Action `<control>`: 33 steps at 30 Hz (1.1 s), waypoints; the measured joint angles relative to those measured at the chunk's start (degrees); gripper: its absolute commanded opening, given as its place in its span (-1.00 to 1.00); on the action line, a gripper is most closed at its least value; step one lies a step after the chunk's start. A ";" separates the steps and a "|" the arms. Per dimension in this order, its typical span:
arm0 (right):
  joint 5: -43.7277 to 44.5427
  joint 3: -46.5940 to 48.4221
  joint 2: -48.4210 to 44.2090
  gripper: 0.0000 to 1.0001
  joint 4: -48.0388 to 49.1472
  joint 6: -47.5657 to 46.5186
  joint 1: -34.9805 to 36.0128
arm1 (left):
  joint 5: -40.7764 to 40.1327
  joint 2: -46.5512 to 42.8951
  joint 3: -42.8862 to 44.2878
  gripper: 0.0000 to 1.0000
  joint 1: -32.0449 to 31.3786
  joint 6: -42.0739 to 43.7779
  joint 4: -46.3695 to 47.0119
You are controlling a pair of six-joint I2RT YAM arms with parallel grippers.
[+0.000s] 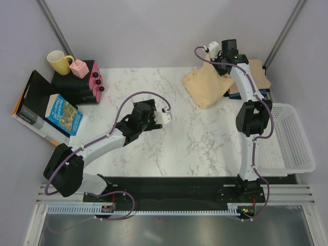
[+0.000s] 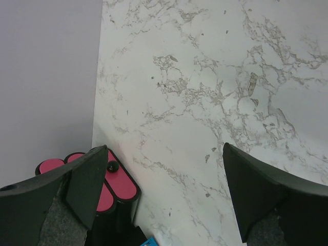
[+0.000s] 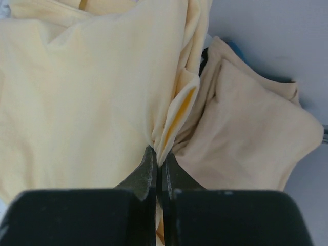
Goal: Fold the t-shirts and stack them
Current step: Neatly place the folded tshirt to the corner
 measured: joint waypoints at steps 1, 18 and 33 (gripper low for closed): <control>1.27 0.00 0.00 -1.00 0.37 -0.28 -0.15 | 0.04 0.00 -0.07 0.99 0.00 0.02 -0.04; 15.61 0.00 0.00 -1.00 10.86 -4.33 -3.30 | 1.68 0.02 -0.94 0.99 0.00 1.27 2.40; 21.42 0.02 0.00 -1.00 16.74 -7.82 -6.36 | 1.73 0.37 -0.94 0.99 0.00 1.84 3.06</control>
